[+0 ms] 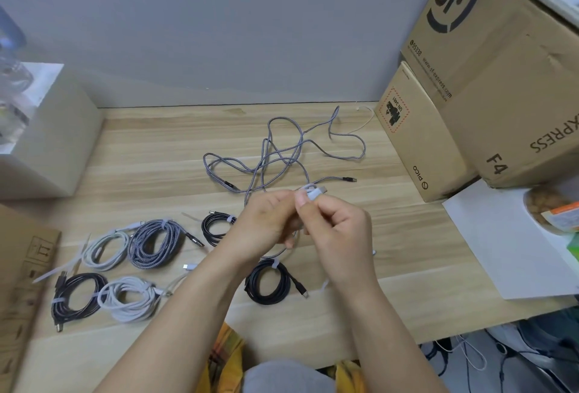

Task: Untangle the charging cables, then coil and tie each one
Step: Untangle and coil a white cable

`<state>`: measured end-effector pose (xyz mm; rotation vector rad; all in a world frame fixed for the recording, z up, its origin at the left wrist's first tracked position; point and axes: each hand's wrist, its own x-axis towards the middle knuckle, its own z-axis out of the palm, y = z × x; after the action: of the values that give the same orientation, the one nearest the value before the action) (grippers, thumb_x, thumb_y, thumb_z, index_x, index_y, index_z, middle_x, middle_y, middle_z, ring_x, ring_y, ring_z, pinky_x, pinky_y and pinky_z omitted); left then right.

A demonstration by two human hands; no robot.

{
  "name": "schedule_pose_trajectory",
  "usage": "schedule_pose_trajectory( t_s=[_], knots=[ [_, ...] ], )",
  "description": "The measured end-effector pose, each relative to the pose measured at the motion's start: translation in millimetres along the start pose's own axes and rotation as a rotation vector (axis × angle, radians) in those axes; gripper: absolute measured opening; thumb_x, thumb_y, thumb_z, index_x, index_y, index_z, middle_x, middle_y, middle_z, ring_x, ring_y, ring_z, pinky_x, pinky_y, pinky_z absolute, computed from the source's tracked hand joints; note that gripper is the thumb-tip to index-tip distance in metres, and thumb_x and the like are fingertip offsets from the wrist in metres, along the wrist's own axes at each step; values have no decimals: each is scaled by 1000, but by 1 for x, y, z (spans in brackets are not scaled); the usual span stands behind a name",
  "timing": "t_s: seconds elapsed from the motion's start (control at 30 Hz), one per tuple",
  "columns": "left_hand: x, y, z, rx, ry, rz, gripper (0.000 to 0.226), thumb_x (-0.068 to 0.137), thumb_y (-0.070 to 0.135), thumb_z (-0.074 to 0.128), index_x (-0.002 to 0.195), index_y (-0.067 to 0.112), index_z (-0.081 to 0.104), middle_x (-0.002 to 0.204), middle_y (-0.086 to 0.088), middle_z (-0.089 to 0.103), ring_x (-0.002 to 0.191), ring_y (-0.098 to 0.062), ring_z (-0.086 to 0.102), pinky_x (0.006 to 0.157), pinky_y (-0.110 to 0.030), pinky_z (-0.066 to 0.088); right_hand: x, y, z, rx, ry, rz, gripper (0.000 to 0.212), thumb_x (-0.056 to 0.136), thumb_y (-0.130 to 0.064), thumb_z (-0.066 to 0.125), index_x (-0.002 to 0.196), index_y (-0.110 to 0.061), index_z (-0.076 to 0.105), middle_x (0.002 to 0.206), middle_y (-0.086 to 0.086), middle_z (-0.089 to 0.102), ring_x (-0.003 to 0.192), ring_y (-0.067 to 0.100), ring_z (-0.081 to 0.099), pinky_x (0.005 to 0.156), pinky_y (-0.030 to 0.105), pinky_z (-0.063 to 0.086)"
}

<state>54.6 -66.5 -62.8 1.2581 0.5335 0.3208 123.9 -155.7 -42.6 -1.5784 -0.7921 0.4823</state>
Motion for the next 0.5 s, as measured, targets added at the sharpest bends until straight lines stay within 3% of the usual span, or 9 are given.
schedule_pose_trajectory(
  t_s=[0.07,0.13,0.23,0.33,0.5],
  knots=[
    [-1,2,2,-139,-40,-80,32,86,32,51,82,1,59,55,-6,41,49,-11,31,48,-20,38,2,-2,-3,-5,8,-44,43,90,-18,58,47,-15,51,39,-12,46,37,-1,47,45,8,32],
    [-2,4,4,-269,-44,-123,31,82,30,54,82,-1,58,56,-2,31,53,-13,28,51,-20,40,4,-4,-5,-37,24,-65,36,88,-24,55,52,-26,53,40,-17,50,39,-2,49,46,7,33],
    [-6,11,9,-337,-76,-140,27,81,26,54,57,15,61,58,-2,38,57,-13,34,54,-22,43,5,-6,-8,56,57,2,26,84,-27,63,62,-16,54,47,-7,58,40,3,52,43,17,42],
    [-12,16,14,-340,-109,-123,32,89,25,55,59,15,57,55,1,44,53,-10,39,52,-21,43,7,-12,-11,279,46,152,31,75,-25,72,83,-16,43,52,17,55,39,18,52,36,27,41],
    [-17,23,26,-308,-48,-74,30,93,25,40,67,10,47,48,0,44,45,-9,36,42,-16,33,10,-21,-19,608,-41,275,32,70,-11,66,85,-17,38,49,6,50,29,15,44,33,19,38]
  ],
)
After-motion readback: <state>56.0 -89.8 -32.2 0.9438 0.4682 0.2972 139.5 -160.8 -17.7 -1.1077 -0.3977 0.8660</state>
